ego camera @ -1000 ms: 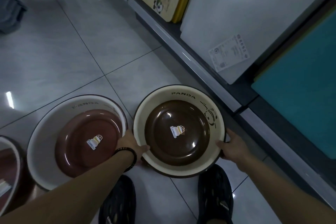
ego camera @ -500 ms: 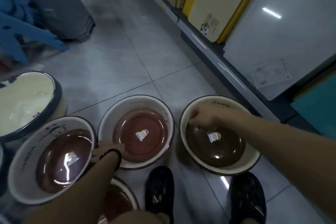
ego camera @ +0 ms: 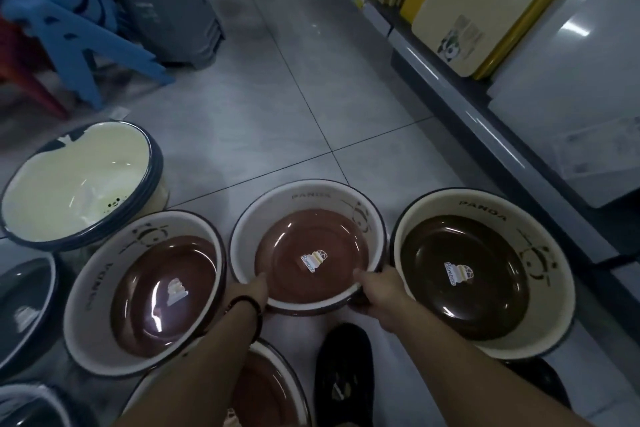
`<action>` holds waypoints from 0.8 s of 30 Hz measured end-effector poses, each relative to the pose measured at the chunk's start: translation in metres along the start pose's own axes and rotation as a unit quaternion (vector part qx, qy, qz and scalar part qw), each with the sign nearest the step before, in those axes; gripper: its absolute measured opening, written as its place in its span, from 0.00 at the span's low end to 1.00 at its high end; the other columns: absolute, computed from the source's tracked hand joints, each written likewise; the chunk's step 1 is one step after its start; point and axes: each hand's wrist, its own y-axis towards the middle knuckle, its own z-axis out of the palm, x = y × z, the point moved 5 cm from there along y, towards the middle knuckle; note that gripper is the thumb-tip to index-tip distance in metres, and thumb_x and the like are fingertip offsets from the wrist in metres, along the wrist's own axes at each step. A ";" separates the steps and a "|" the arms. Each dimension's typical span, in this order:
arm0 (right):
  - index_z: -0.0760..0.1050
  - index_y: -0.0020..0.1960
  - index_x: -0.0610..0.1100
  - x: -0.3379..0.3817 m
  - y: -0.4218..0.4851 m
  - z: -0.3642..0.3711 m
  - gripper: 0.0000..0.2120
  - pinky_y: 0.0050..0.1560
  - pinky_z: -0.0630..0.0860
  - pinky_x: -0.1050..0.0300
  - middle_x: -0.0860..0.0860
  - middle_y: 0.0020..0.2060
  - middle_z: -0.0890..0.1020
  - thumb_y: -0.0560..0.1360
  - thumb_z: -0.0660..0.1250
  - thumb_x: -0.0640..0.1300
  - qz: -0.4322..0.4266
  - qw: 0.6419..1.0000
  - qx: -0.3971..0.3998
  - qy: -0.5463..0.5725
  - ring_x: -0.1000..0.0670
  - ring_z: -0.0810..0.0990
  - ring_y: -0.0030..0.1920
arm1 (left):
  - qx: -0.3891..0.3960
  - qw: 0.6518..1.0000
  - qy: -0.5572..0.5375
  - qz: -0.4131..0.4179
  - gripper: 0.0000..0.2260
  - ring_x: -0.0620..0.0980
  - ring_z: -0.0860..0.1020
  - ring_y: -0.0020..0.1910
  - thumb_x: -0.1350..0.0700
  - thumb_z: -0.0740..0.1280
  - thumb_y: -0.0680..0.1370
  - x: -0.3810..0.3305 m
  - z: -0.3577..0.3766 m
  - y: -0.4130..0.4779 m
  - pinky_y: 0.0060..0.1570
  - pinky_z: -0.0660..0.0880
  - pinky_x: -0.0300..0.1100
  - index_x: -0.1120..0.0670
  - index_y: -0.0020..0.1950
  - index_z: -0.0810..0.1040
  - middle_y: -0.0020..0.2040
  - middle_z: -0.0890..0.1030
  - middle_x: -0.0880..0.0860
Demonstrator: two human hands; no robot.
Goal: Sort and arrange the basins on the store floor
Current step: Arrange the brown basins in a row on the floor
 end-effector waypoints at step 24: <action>0.80 0.67 0.44 0.192 -0.134 -0.299 0.27 0.50 0.85 0.40 0.43 0.55 0.85 0.70 0.79 0.35 -0.211 0.936 -0.258 -0.110 0.40 0.85 0.50 | 0.237 0.900 0.327 0.165 0.07 0.63 0.86 0.35 0.64 0.62 0.82 -0.212 0.099 -0.280 0.34 0.84 0.55 0.69 0.53 0.74 0.38 0.85 0.67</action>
